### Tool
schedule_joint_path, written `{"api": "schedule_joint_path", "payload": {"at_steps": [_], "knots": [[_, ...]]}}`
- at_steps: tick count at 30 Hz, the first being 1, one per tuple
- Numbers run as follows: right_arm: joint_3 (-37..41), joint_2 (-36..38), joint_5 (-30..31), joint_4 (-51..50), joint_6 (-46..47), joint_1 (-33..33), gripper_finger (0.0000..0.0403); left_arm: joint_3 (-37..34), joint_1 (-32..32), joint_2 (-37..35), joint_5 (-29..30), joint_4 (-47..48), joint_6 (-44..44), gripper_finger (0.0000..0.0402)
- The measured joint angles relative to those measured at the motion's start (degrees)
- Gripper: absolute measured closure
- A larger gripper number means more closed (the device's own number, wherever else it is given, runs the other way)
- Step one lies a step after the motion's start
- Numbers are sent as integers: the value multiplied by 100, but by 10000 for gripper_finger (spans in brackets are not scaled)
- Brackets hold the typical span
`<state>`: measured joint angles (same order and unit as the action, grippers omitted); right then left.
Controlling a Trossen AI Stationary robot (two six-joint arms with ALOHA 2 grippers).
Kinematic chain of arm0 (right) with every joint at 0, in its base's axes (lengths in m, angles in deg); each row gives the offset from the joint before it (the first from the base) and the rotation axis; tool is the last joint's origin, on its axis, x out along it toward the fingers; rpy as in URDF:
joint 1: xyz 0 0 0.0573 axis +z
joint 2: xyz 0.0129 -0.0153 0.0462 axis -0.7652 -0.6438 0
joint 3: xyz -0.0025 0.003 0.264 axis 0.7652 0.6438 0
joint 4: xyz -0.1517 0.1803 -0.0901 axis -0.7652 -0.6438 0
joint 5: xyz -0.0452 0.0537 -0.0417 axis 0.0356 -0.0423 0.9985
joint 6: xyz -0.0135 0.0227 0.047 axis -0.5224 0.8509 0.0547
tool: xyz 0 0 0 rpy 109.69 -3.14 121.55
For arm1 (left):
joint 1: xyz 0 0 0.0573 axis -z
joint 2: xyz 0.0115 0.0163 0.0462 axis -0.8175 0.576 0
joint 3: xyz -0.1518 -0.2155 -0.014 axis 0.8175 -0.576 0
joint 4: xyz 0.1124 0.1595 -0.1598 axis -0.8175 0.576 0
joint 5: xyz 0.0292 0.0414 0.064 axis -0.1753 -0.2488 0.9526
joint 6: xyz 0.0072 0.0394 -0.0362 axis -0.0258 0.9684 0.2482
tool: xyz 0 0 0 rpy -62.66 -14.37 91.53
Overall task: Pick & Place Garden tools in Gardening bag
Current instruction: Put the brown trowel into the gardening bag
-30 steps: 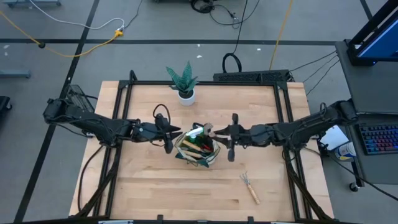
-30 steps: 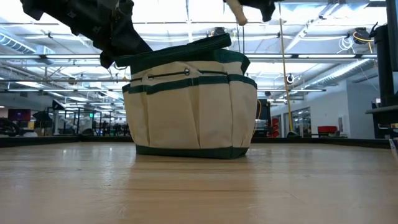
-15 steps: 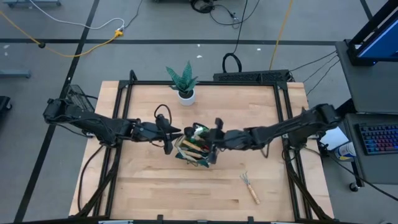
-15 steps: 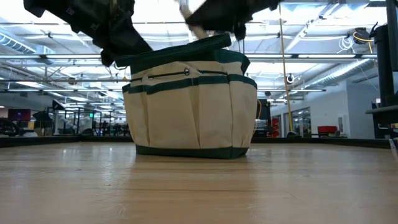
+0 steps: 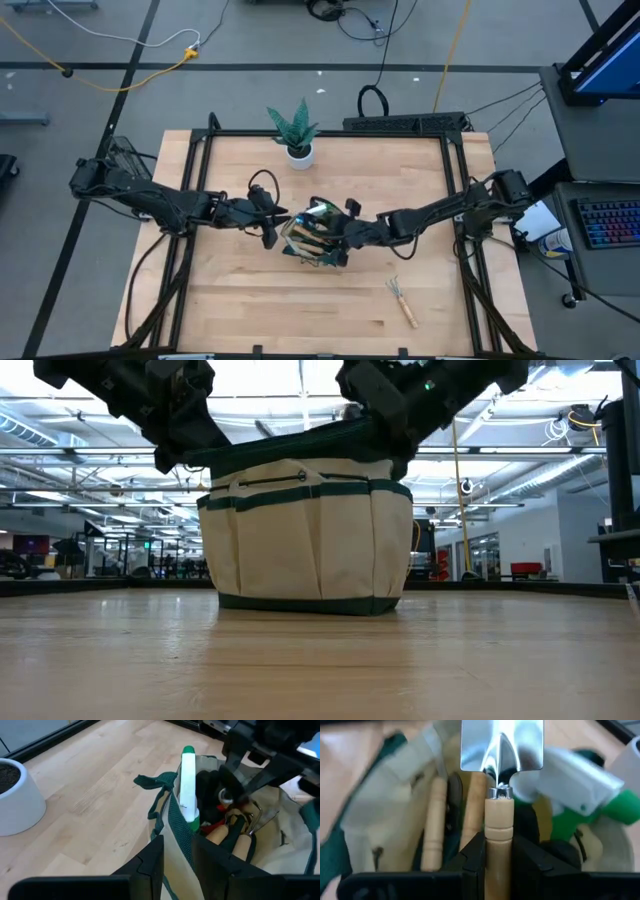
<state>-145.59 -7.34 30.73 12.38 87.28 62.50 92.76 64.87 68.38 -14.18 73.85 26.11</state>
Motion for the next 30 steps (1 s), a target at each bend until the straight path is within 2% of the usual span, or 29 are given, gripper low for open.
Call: {"api": "schedule_joint_path", "payload": {"at_steps": [4,10,15,23,30], "knots": [[8,6,-284,-234,-167,-1,341,0,-2,1,-13,-7,-3,300],[105,4,-302,-256,-395,-16,335,0,-58,1,-482,-65,-147,300],[219,4,-302,-254,-664,-48,339,0,-157,0,-508,-84,-443,300],[232,2,-302,-132,-889,-60,288,0,-214,1,-509,-469,-401,300],[240,2,-380,286,-1506,-117,265,0,-214,0,-514,-473,-380,300]]}}
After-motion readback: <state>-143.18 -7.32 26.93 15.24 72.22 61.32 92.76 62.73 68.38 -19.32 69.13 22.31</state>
